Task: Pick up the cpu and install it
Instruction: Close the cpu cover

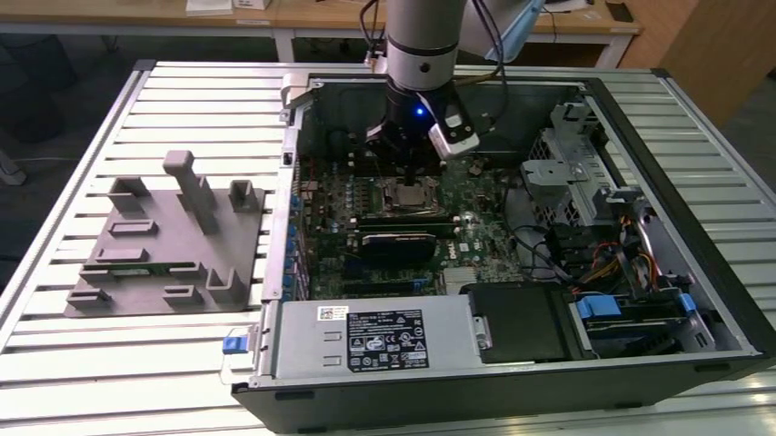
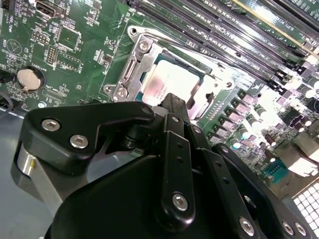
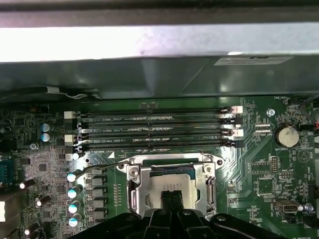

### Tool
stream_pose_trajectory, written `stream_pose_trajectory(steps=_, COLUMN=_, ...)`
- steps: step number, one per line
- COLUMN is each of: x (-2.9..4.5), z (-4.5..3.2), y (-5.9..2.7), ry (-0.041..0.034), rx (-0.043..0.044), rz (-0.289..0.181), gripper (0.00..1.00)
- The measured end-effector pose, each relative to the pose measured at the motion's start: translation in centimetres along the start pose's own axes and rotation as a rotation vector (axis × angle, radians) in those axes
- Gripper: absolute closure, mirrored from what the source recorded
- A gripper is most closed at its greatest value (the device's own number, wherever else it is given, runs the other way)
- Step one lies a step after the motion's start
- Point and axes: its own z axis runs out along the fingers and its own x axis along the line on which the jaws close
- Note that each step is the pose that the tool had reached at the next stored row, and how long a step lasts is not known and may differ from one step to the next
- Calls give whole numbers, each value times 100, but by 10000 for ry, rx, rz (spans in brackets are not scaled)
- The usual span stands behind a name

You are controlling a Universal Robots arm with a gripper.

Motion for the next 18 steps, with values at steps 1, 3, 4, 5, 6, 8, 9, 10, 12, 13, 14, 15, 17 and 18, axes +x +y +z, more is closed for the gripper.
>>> stream_pose_trajectory(steps=1, x=5, z=3, y=-1, ry=0, rx=0, rz=1, gripper=89)
stream_pose_trajectory(steps=3, x=15, z=10, y=-3, ry=0, rx=0, rz=0, gripper=89)
stream_pose_trajectory(steps=4, x=20, z=13, y=-4, ry=0, rx=0, rz=1, gripper=89)
stream_pose_trajectory(steps=5, x=24, z=17, y=-5, ry=0, rx=-1, rz=1, gripper=89)
stream_pose_trajectory(steps=6, x=29, z=20, y=-5, ry=0, rx=-1, rz=1, gripper=89)
stream_pose_trajectory(steps=8, x=37, z=25, y=-8, ry=0, rx=0, rz=1, gripper=89)
stream_pose_trajectory(steps=9, x=42, z=29, y=-10, ry=0, rx=0, rz=1, gripper=89)
stream_pose_trajectory(steps=10, x=47, z=32, y=-12, ry=0, rx=0, rz=0, gripper=89)
stream_pose_trajectory(steps=12, x=59, z=41, y=-13, ry=-1, rx=-1, rz=1, gripper=89)
stream_pose_trajectory(steps=13, x=68, z=45, y=-14, ry=0, rx=-1, rz=0, gripper=89)
stream_pose_trajectory(steps=14, x=78, z=50, y=-15, ry=0, rx=0, rz=1, gripper=89)
stream_pose_trajectory(steps=15, x=86, z=56, y=-15, ry=-1, rx=-1, rz=0, gripper=89)
stream_pose_trajectory(steps=17, x=98, z=68, y=-16, ry=0, rx=0, rz=0, gripper=89)
stream_pose_trajectory(steps=18, x=106, z=76, y=-16, ry=0, rx=0, rz=0, gripper=89)
